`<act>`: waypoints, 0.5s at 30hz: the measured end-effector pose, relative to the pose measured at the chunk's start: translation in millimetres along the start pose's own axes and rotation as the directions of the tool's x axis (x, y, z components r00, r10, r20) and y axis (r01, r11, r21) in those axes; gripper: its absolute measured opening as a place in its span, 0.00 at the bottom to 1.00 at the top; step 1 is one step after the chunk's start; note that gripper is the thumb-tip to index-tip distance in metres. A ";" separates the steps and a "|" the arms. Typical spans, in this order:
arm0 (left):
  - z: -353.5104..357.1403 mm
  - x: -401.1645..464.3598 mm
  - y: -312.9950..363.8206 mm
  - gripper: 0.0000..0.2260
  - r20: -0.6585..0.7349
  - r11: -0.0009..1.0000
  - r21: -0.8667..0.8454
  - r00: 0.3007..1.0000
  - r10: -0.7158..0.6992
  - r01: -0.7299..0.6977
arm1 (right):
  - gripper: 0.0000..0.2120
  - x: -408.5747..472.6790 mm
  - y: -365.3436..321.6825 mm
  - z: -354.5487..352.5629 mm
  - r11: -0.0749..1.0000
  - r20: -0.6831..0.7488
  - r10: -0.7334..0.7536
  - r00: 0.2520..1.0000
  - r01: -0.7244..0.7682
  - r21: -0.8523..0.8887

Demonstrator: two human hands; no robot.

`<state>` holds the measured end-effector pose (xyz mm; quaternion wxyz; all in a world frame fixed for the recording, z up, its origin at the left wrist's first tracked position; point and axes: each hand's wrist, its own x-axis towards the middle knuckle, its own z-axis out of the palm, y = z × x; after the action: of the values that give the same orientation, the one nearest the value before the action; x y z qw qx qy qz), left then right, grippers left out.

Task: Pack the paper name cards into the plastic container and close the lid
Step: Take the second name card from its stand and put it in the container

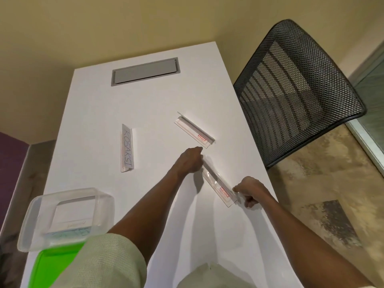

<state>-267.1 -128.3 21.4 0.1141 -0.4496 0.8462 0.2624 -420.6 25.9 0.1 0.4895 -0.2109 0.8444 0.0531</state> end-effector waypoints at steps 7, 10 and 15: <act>7.9 6.7 1.4 0.15 0.070 0.999 0.032 0.998 -0.005 0.003 | 0.13 5.8 -1.2 0.7 0.992 -0.001 -0.015 1.000 0.015 0.124; 8.8 6.9 2.1 0.15 0.051 1.000 0.011 0.999 -0.014 0.014 | 0.16 8.3 -4.2 -0.8 0.987 0.045 0.004 0.999 -0.011 0.160; 8.2 8.6 2.6 0.15 0.034 1.000 -0.007 0.999 -0.024 0.024 | 0.15 15.9 -6.1 -1.4 0.978 0.075 0.004 0.997 -0.019 0.205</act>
<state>-274.4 -128.6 11.8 0.1299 -0.4556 0.8376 0.2719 -426.1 15.1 -12.0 0.5396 -0.1522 0.8277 -0.0240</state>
